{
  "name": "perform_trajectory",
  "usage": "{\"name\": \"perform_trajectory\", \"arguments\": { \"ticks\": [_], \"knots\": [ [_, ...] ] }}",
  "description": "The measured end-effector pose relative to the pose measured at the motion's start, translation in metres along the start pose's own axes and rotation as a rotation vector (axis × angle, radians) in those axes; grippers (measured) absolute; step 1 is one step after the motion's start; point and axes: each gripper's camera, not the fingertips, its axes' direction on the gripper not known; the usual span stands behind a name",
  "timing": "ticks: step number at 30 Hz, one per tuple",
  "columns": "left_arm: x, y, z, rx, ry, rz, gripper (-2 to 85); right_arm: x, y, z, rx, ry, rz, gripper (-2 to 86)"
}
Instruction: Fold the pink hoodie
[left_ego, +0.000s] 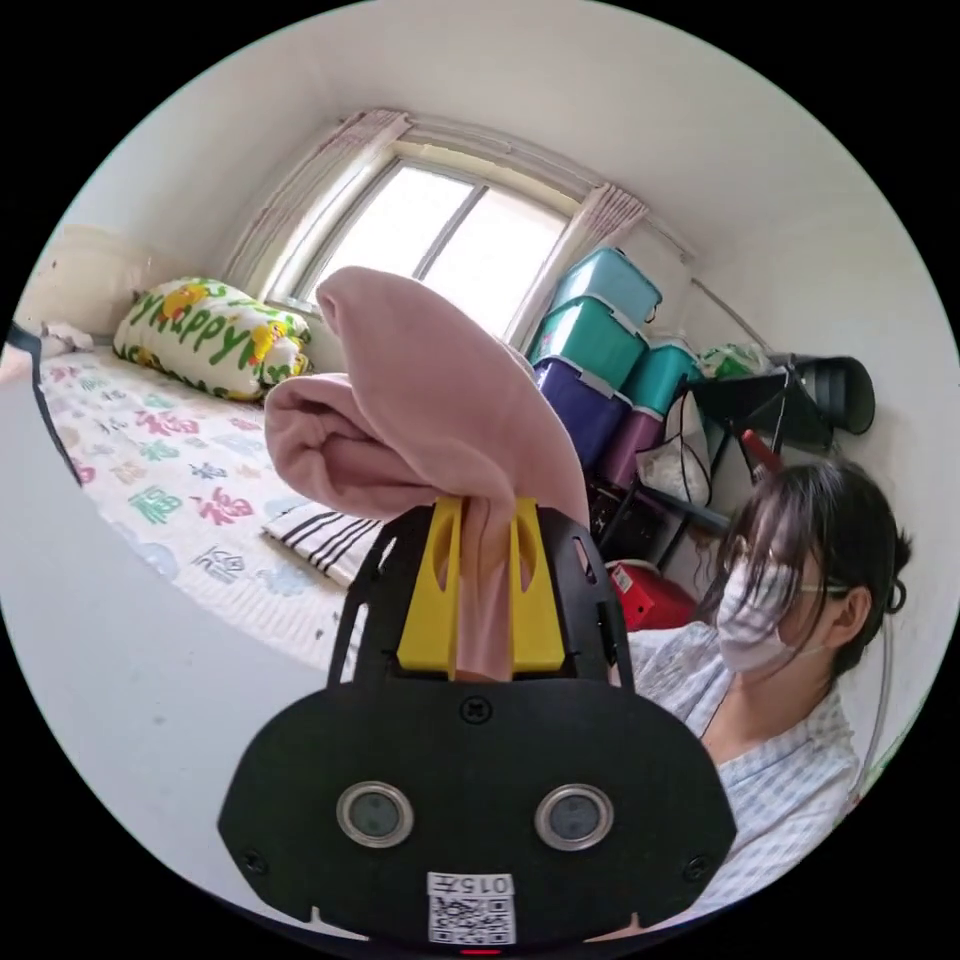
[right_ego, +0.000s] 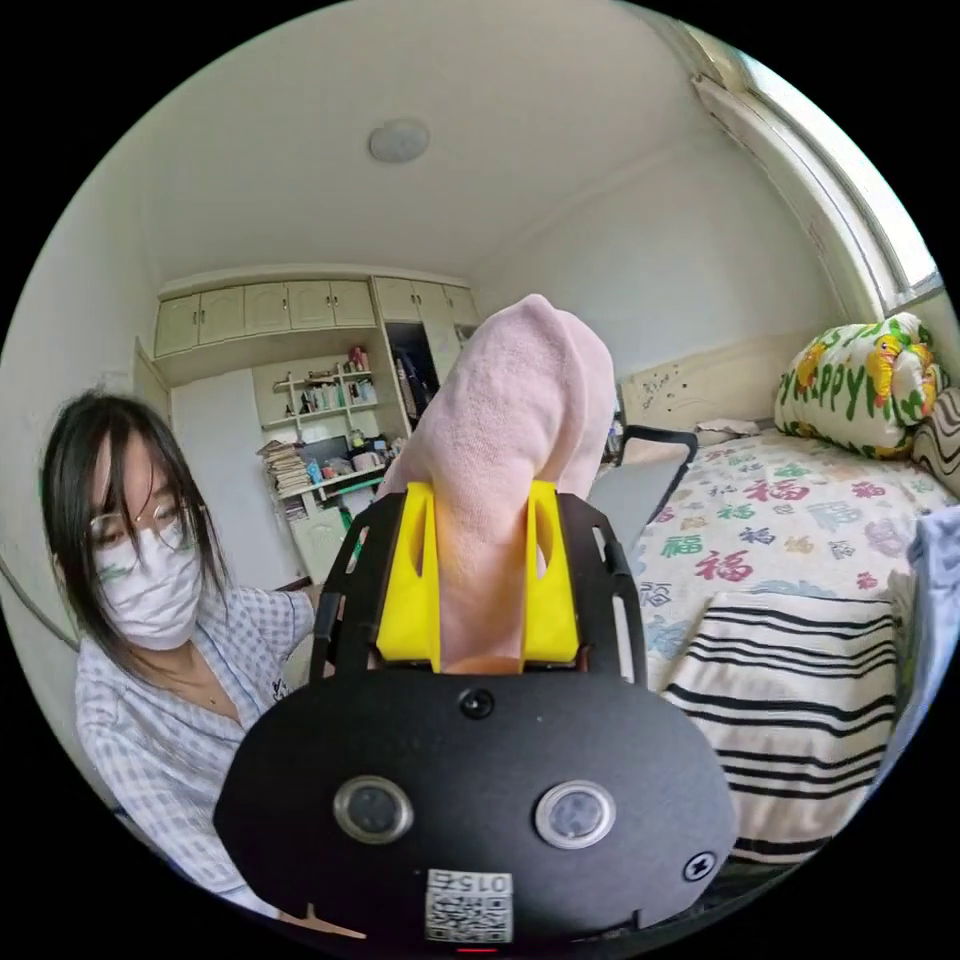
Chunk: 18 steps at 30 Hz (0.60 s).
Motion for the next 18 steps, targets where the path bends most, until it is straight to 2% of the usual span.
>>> {"name": "perform_trajectory", "arguments": {
  "ticks": [4, 6, 10, 11, 12, 13, 16, 18],
  "knots": [
    [-0.085, -0.011, 0.106, 0.014, 0.168, -0.267, 7.2, 0.045, -0.053, -0.035, -0.196, 0.250, 0.093, 13.4],
    [-0.130, -0.005, 0.155, 0.002, 0.184, -0.412, 7.2, 0.087, -0.061, -0.040, -0.286, 0.379, 0.183, 13.6],
    [-0.219, 0.033, 0.242, -0.198, -0.163, -0.717, 5.5, 0.225, -0.008, -0.042, -0.449, 0.701, 0.643, 13.6],
    [-0.226, 0.040, 0.251, -0.219, -0.153, -0.684, 5.5, 0.247, 0.015, -0.042, -0.500, 0.786, 0.713, 13.5],
    [-0.226, 0.041, 0.253, -0.206, -0.112, -0.661, 5.5, 0.250, 0.023, -0.043, -0.498, 0.777, 0.694, 13.4],
    [-0.224, 0.043, 0.252, -0.215, -0.101, -0.651, 5.5, 0.245, 0.031, -0.054, -0.390, 0.700, 0.631, 13.1],
    [-0.210, 0.030, 0.243, -0.321, -0.201, -0.518, 5.3, 0.239, 0.046, -0.086, -0.274, 0.550, 0.561, 10.2],
    [-0.198, 0.023, 0.233, -0.321, -0.255, -0.461, 4.5, 0.227, 0.054, -0.110, -0.190, 0.507, 0.528, 6.8]
  ]
}}
